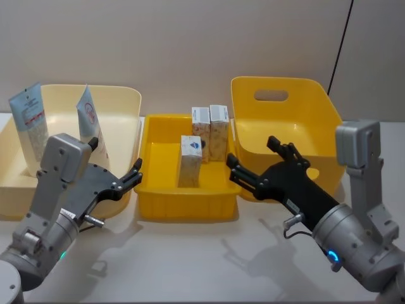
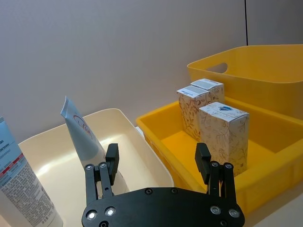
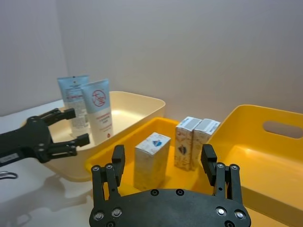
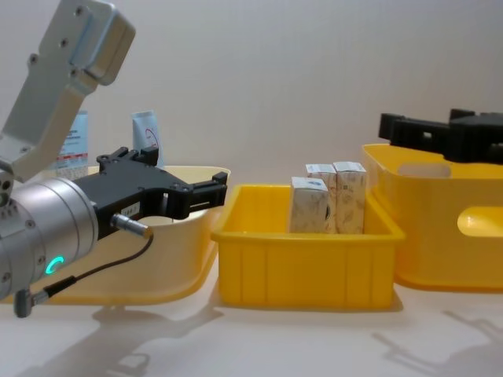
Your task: Bimanual collaborative sorting of washing and personal care products
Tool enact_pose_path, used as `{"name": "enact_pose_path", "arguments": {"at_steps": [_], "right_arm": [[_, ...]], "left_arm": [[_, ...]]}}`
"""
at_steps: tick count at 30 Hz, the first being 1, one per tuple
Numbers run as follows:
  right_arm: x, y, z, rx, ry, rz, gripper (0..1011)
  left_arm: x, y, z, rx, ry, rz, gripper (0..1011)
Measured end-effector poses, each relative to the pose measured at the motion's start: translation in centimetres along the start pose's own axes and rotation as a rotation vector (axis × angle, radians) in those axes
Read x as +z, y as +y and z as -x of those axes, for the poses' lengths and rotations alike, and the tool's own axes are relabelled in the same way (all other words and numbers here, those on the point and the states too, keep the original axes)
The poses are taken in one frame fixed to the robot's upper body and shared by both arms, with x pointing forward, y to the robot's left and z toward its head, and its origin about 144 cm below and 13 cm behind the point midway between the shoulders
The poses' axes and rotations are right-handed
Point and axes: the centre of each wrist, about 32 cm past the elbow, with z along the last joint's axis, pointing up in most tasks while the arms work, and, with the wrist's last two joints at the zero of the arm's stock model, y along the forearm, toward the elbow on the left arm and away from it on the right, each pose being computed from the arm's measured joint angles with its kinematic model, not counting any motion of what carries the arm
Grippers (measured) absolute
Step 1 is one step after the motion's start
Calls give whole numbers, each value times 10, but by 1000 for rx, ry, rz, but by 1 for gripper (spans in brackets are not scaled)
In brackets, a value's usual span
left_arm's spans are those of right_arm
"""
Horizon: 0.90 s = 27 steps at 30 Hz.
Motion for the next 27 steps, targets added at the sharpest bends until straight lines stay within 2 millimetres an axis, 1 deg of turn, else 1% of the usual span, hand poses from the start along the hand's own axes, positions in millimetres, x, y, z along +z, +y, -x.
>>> {"name": "enact_pose_path", "arguments": {"at_steps": [4,10,16,17,27], "right_arm": [[8,3,5,29,26,27,999],[13,9,12,36,58,72,999],[16,24,23,7,99,129,999],[16,24,23,7,99,129,999],[16,51,32,-51,119,189,999]], "left_arm": [[0,0,0,0,0,0,1003],[0,0,0,0,0,0,1004],[0,0,0,0,0,0,1003],[0,0,0,0,0,0,1003],[0,0,0,0,0,0,1003]]}}
